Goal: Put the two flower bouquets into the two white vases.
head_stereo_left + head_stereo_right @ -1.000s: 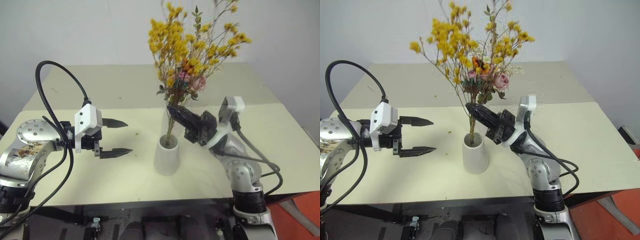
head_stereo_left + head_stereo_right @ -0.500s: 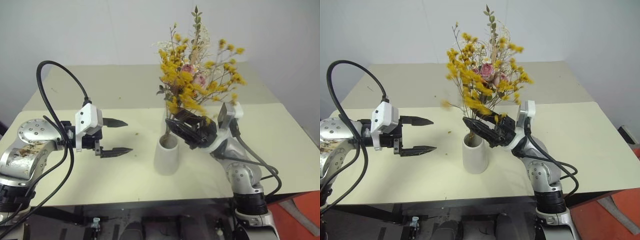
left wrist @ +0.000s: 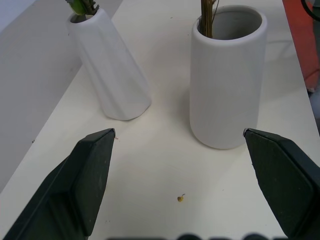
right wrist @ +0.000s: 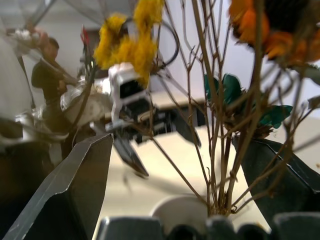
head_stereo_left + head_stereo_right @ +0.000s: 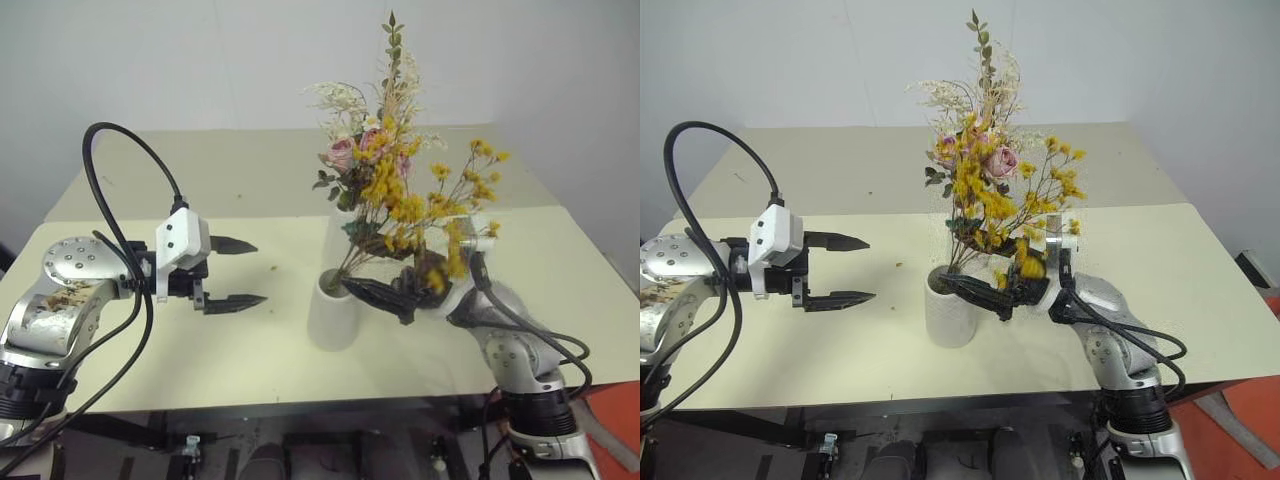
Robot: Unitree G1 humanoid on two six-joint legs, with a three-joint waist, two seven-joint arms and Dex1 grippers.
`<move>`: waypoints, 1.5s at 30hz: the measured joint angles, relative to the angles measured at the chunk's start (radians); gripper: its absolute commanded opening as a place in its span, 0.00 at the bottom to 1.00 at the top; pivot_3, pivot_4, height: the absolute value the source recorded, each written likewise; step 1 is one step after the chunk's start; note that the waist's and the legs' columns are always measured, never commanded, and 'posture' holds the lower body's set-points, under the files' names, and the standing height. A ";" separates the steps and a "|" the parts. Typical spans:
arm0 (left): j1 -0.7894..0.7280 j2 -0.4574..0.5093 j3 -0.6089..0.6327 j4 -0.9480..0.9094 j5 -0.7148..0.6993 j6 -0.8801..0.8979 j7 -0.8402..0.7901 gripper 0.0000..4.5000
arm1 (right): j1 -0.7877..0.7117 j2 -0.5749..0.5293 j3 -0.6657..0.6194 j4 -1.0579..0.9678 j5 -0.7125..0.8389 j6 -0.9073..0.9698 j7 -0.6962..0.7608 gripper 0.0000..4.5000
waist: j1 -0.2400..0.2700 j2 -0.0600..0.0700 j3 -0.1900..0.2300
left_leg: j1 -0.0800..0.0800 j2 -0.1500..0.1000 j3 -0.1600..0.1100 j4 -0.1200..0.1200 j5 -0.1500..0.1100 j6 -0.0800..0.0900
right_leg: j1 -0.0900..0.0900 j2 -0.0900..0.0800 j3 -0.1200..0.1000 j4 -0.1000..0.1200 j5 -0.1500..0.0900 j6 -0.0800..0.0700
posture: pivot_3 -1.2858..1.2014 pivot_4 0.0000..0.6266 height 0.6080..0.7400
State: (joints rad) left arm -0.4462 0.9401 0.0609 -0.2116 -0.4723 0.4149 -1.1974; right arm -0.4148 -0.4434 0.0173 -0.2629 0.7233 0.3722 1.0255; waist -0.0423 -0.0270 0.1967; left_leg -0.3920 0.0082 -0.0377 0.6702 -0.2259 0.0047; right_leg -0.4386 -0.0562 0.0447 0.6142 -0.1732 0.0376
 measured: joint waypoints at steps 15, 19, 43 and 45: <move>0.004 -0.002 -0.001 0.001 0.001 0.003 0.010 1.00 | -0.164 -0.256 0.015 0.056 -0.133 0.082 0.062 0.99 | 0.002 -0.002 -0.001 | -0.001 0.000 0.002 -0.001 0.000 0.000 | -0.001 -0.001 0.001 -0.002 0.000 -0.001 | 0.52 0.24 1.00; 0.025 -0.003 0.003 -0.014 -0.002 0.005 0.013 1.00 | -0.094 -0.336 -0.033 0.056 -0.130 0.071 0.136 0.99 | 0.008 -0.002 -0.001 | -0.002 -0.002 0.002 -0.001 0.000 0.000 | 0.000 -0.002 0.001 -0.003 0.000 -0.001 | 0.52 0.24 1.00; 0.236 0.176 0.311 -0.036 -0.072 0.009 -0.073 1.00 | 0.363 -0.692 -0.735 0.207 -0.119 -0.018 0.402 0.99 | 0.017 -0.002 -0.001 | 0.003 0.004 0.012 -0.001 0.000 0.000 | 0.000 -0.001 0.003 -0.002 -0.004 -0.007 | 0.52 0.24 1.00; 0.255 0.187 0.340 -0.034 -0.071 0.009 -0.075 1.00 | 0.372 -0.698 -0.770 0.222 -0.119 -0.018 0.419 0.99 | 0.018 -0.002 -0.001 | 0.003 0.004 0.013 -0.001 0.000 0.000 | 0.000 -0.001 0.003 -0.002 -0.004 -0.007 | 0.52 0.24 1.00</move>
State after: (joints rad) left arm -0.1911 1.1270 0.4013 -0.2460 -0.5437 0.4238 -1.2726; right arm -0.0431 -1.1418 -0.7526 -0.0413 0.6045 0.3539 1.4443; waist -0.0248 -0.0286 0.1958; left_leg -0.3886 0.0125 -0.0250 0.6695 -0.2262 0.0043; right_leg -0.4387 -0.0575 0.0476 0.6121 -0.1768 0.0307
